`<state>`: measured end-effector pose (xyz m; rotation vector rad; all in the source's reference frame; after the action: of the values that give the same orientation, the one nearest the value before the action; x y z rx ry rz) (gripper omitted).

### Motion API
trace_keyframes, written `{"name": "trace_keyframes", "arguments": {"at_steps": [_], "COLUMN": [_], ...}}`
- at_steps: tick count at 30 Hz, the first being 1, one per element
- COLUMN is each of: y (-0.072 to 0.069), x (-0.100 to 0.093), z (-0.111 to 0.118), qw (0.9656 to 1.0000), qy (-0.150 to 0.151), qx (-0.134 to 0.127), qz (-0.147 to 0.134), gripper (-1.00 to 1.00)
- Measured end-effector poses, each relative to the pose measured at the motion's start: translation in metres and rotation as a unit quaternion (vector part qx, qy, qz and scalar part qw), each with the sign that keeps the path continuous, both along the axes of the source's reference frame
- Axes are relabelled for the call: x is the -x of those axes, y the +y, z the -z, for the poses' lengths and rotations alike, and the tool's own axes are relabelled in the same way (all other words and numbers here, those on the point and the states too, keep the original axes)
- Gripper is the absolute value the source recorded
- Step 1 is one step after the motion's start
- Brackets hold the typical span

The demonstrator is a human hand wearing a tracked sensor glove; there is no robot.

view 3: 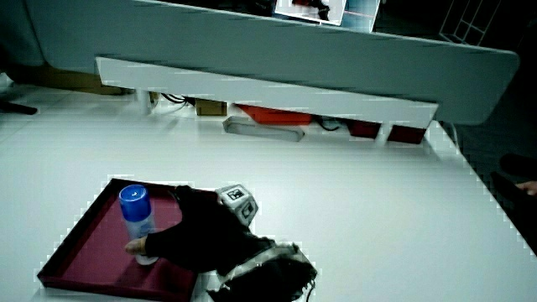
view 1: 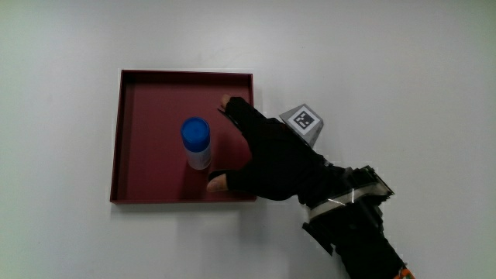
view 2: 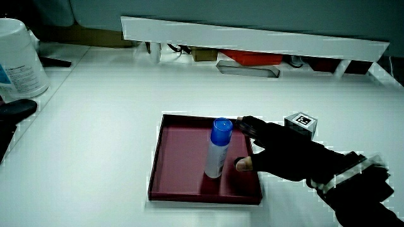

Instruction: Pick glue from plate

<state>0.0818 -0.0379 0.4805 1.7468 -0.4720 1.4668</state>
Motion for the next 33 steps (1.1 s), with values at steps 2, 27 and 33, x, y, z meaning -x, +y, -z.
{"name": "trace_keyframes", "arguments": {"at_steps": [2,27,33], "y": [-0.001,-0.004,-0.003], "x": [0.006,0.020,0.021], "z": [-0.003,-0.024,-0.018], "qw": [0.9999,0.9954,0.9939], "qy": [-0.008,-0.059,-0.052], "qx": [0.006,-0.035,-0.055], "qz": [-0.001,-0.068,-0.079], "gripper": [0.00,0.75,1.00]}}
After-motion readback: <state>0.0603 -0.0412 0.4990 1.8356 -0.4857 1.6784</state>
